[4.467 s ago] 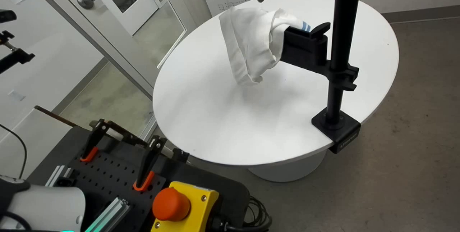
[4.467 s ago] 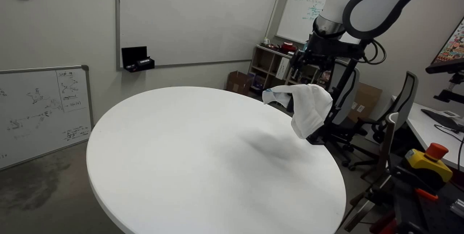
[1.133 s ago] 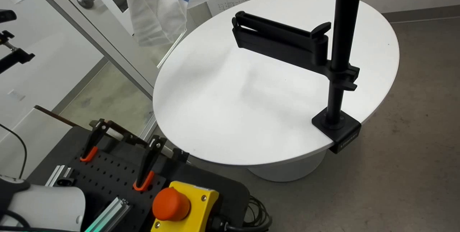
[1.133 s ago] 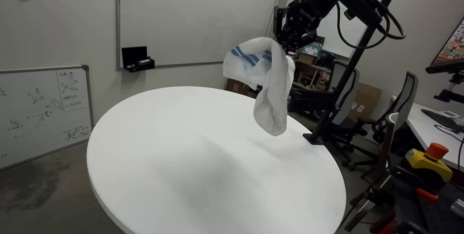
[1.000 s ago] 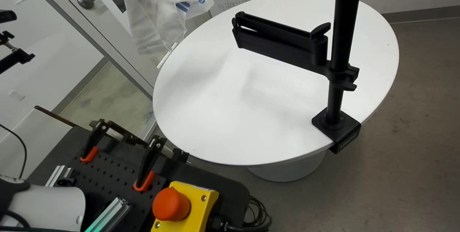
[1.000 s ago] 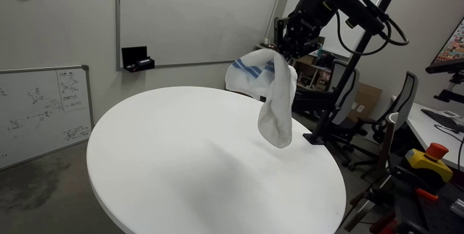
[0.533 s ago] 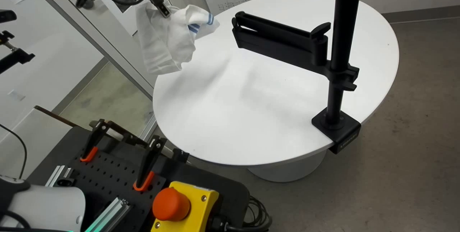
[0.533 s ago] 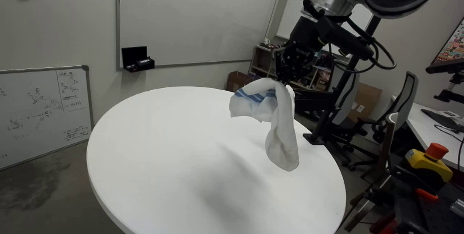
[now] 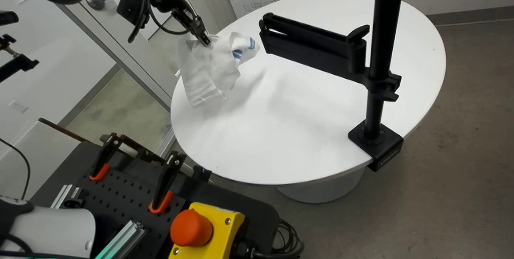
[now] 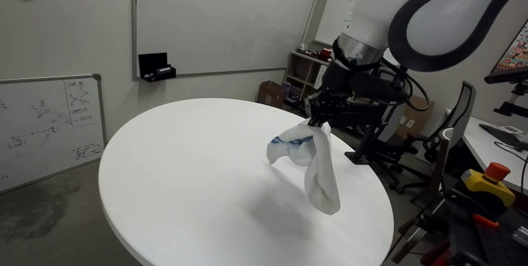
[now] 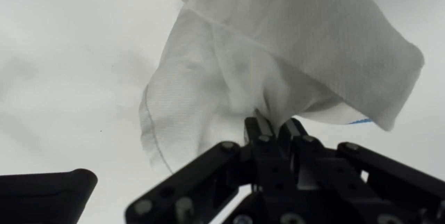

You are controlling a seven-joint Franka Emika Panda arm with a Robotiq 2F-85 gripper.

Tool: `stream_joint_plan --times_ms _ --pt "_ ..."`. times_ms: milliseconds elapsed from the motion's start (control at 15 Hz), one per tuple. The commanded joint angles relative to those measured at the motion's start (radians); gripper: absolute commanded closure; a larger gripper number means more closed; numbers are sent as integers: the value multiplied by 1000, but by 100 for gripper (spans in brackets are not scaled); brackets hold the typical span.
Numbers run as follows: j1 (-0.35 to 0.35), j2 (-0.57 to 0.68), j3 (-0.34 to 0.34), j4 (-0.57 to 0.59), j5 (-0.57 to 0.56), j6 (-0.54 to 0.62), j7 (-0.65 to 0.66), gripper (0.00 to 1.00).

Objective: Remove the towel from the clamp stand and put it n the table

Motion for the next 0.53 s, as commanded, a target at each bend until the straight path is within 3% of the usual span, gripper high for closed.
stream_joint_plan --times_ms 0,67,133,467 --pt "83 75 -87 42 -16 53 11 98" --pt "99 86 -102 48 -6 58 9 66" --pt "112 93 -113 53 1 61 7 65" --pt "133 88 -123 61 40 49 -7 31"
